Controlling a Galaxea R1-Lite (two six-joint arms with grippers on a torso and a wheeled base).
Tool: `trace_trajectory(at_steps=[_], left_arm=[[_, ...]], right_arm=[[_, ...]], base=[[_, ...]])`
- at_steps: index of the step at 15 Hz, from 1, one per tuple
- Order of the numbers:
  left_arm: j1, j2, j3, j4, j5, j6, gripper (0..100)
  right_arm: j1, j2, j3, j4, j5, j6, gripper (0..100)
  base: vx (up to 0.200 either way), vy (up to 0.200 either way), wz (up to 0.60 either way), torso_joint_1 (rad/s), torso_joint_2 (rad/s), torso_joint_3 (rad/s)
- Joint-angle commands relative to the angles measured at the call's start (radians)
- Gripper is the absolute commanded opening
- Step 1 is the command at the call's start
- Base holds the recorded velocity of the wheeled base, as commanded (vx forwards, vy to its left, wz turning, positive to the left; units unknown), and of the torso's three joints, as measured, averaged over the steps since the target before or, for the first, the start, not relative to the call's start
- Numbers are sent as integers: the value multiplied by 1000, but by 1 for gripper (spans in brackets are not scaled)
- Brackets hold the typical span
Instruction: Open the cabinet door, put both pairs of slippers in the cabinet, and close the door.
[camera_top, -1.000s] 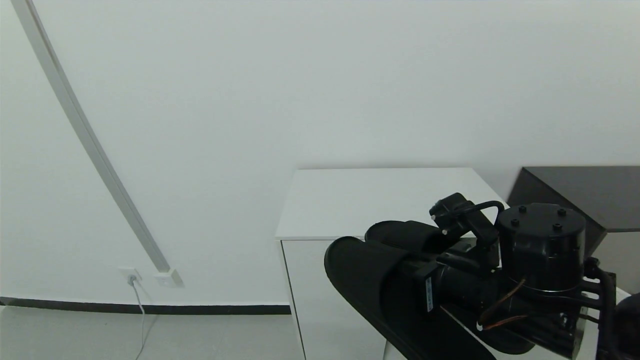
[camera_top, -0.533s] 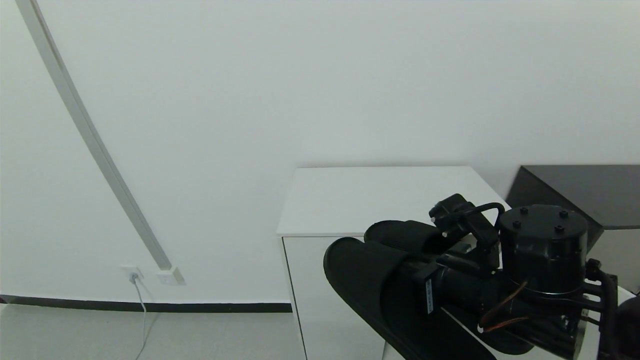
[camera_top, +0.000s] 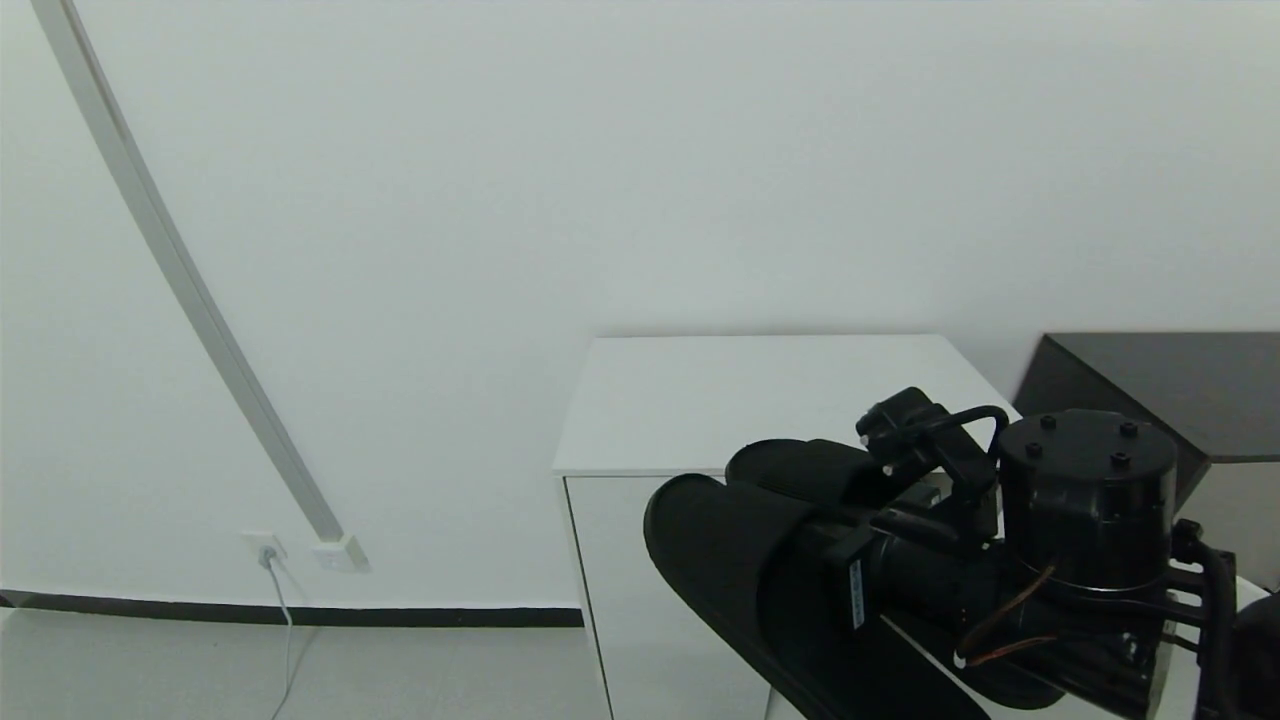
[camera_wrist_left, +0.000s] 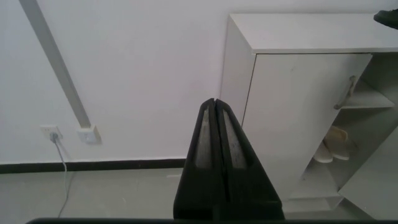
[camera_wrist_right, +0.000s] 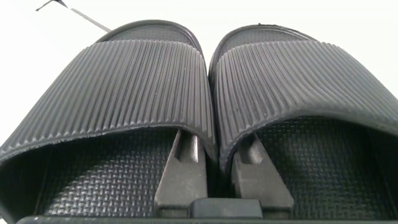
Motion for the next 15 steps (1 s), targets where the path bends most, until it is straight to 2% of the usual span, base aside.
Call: trace_trajectory(at_steps=[1, 13, 15], left_arm=[[0, 1, 0, 0, 0, 0, 0], [0, 1, 0, 0, 0, 0, 0], [0, 1, 0, 0, 0, 0, 0]], right_arm=[[2, 3, -1, 0, 0, 0, 0], [9, -3, 7, 0, -1, 0, 0], [9, -4, 16, -1, 0, -12, 0]], base=[[0, -200, 0, -2, 7, 2], [0, -200, 0, 4, 3, 2], [0, 0, 0, 0, 0, 0]])
